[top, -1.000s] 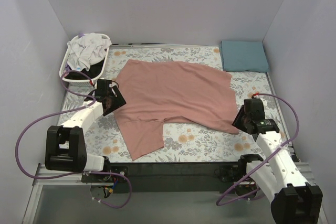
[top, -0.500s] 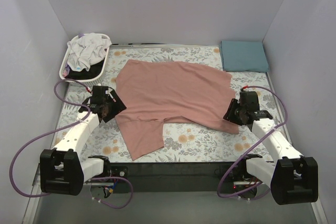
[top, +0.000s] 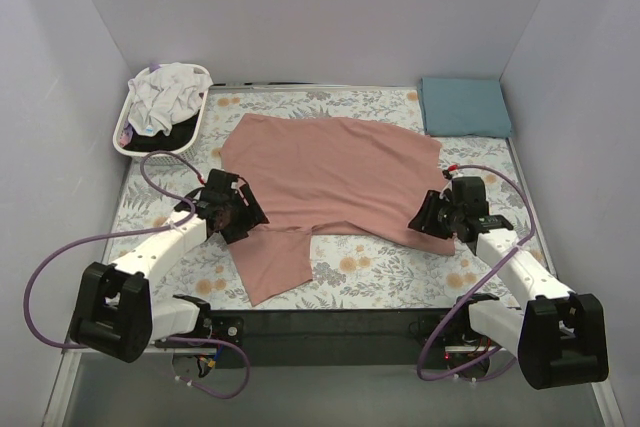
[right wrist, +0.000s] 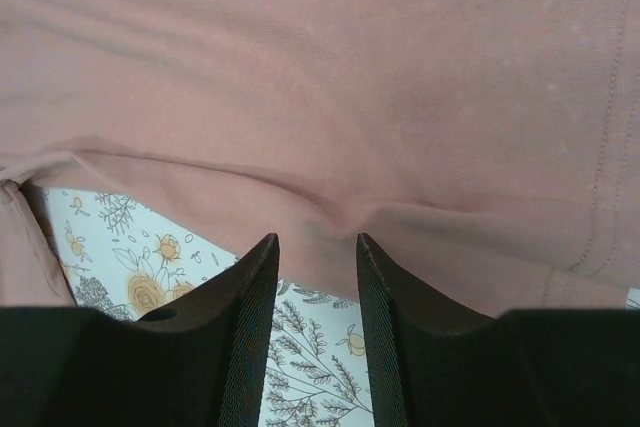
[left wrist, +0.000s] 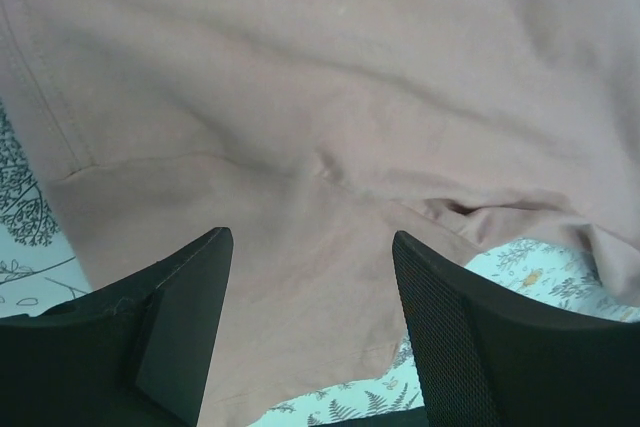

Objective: Fold and stack the t-shirts
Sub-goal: Flatten the tshirt out

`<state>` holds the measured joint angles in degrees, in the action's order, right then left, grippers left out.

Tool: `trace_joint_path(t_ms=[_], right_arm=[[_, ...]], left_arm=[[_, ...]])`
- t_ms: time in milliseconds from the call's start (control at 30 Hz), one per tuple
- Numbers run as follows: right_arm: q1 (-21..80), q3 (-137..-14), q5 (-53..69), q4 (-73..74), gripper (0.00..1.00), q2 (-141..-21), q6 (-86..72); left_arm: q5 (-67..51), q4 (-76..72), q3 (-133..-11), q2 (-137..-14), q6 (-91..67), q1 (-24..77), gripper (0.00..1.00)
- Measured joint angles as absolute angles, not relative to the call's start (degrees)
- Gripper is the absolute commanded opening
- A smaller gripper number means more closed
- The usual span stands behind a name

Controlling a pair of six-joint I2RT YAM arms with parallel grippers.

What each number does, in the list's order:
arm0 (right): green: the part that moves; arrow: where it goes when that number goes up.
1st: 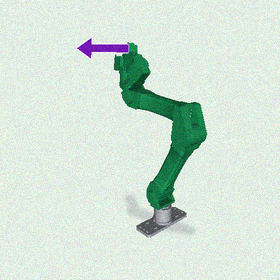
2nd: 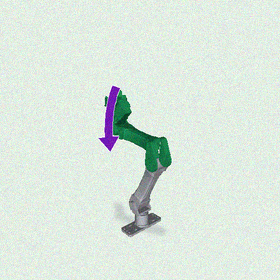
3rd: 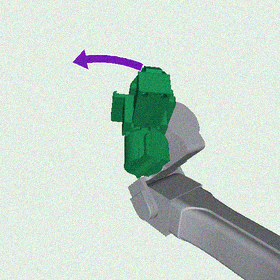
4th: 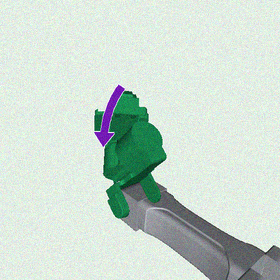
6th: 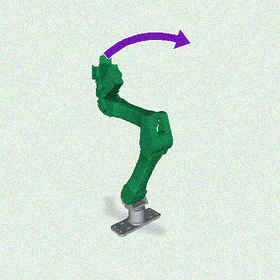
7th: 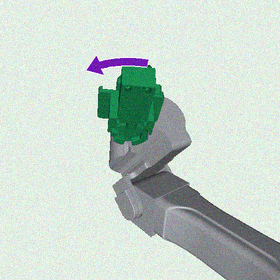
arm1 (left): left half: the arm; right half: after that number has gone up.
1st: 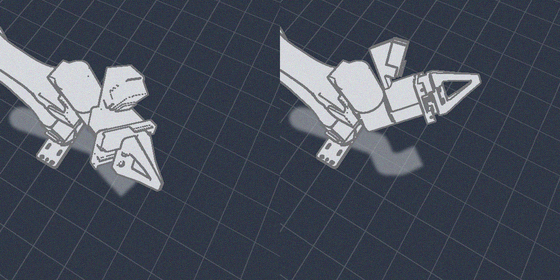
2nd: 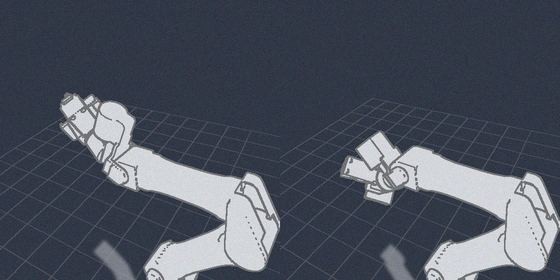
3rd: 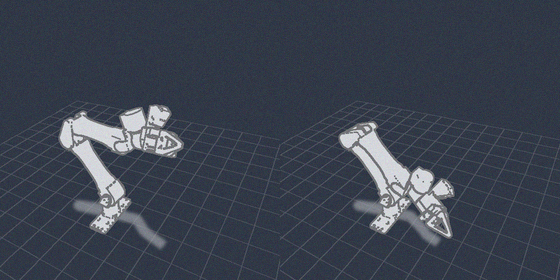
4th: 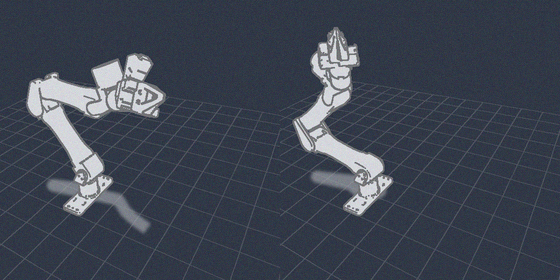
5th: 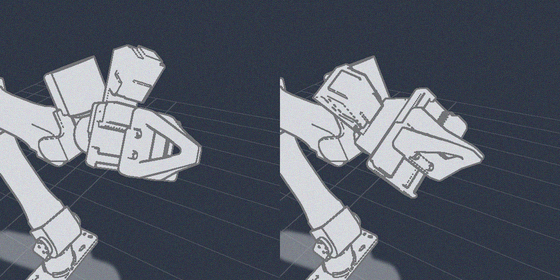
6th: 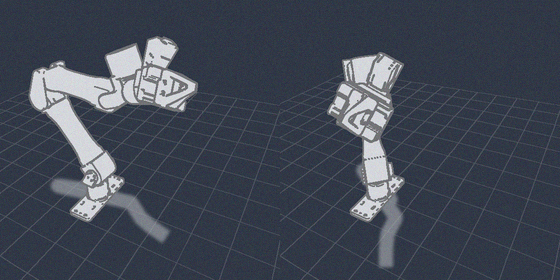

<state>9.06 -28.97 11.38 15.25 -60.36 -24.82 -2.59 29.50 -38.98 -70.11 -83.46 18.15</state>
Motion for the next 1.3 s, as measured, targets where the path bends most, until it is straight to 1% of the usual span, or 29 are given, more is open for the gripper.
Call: trace_joint_path(t_ms=[133,233,300,533,600,767,933,1000,1100,1200,1233,1300], right_arm=[[9.0,-27.5,9.8,14.4,0.44,-60.9,-24.9],[8.7,-25.8,8.9,14.2,0.44,-63.5,-25.1],[7.7,-25.4,9.1,13.0,0.45,-64.5,-25.4],[4.4,-25.3,9.5,13.9,0.52,-63.7,-26.0],[3.4,-25.3,8.2,15.7,0.55,-62.5,-26.1],[2.4,-24.5,5.6,19.8,0.56,-58.5,-26.7],[3.7,-24.8,5.6,22.6,0.54,-56.8,-25.7],[7.7,-25.9,5.8,23.5,0.54,-57.1,-25.3],[21.4,-30.8,4.2,23.4,0.51,-59.5,-24.4],[35.1,-35.9,3.0,19.6,0.45,-63.4,-23.5],[38.2,-37.0,2.8,18.2,0.42,-64.5,-23.3],[45.8,-39.6,2.5,15.3,0.4,-68.3,-22.4]], left_arm=[[-2.3,29.6,-35.1,-69.4,-85.3,18.3,0.64],[-1.5,30.7,-32.2,-68.7,-86.9,18.2,0.64],[-0.1,31.4,-32.1,-67.6,-88.1,18.2,0.65],[3.9,37.1,-32.8,-66.8,-89.7,17.5,0.67],[4.7,38.8,-33.6,-67.4,-88.7,15.6,0.67],[4.8,39.1,-34.3,-69.5,-86.3,8.6,0.67],[4.3,39.6,-36.1,-69.9,-84.2,7.4,0.68],[3.9,40.1,-37.7,-68.9,-83.1,7.4,0.68],[3.7,39.6,-40.3,-66.5,-81.2,7.4,0.68],[3.5,36.6,-41.0,-63.5,-78.4,7.4,0.68],[3.4,35.8,-40.8,-62.9,-77.6,7.4,0.68],[3.1,32.8,-39.5,-60.8,-75.4,7.4,0.68]])
